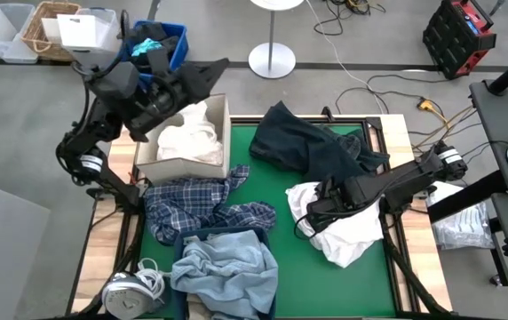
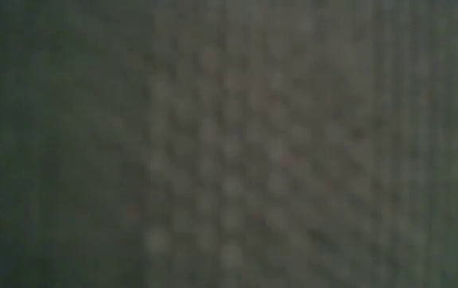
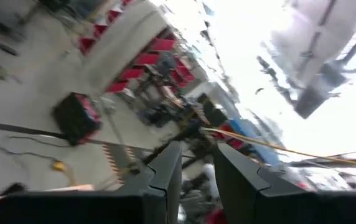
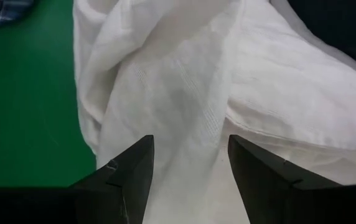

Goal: Sort clothes
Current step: Put the blue pants into the blue laundry organizer

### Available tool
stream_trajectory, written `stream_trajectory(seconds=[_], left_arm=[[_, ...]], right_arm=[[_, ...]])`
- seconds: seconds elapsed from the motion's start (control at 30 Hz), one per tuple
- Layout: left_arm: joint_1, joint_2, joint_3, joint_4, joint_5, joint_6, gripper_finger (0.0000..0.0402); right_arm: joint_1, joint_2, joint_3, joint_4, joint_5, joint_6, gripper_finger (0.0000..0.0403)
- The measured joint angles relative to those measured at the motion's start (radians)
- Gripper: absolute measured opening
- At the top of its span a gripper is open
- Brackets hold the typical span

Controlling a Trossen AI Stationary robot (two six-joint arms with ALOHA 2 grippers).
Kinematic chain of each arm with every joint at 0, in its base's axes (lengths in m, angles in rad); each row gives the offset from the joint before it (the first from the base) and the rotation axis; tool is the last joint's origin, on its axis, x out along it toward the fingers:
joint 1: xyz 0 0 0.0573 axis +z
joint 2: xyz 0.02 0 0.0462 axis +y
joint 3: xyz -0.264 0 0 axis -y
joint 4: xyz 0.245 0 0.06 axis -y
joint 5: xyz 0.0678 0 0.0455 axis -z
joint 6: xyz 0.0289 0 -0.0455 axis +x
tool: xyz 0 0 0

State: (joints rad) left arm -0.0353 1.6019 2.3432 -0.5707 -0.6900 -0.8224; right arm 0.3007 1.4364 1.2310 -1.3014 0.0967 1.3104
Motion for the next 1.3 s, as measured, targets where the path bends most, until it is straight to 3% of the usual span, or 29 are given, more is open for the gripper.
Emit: stream_trajectory(seconds=[0.17,0.4,0.53,0.77,1.0,1.3], left_arm=[[-0.008,0.0,0.0,-0.03,0.027,0.124,0.0075],[-0.008,0.0,0.0,-0.159,0.053,0.526,0.0075],[-0.006,0.001,0.0,-0.265,0.054,0.565,0.0075],[-0.005,0.002,0.0,-0.441,0.054,0.706,0.0075],[-0.004,0.002,0.0,-0.448,0.05,0.737,0.0075],[-0.003,0.002,0.0,-0.448,0.045,0.764,0.0075]], right_arm=[[0.0,-0.005,0.021,-0.011,-0.015,-0.023,0.0196],[0.017,-0.039,0.143,-0.137,-0.099,0.032,0.0203],[0.046,-0.065,0.157,-0.147,-0.126,0.095,0.0221],[0.063,-0.044,0.06,-0.108,-0.062,0.116,0.0257],[0.061,-0.023,-0.027,-0.049,-0.051,0.114,0.0269],[0.059,-0.023,-0.03,-0.047,-0.05,0.105,0.0256]])
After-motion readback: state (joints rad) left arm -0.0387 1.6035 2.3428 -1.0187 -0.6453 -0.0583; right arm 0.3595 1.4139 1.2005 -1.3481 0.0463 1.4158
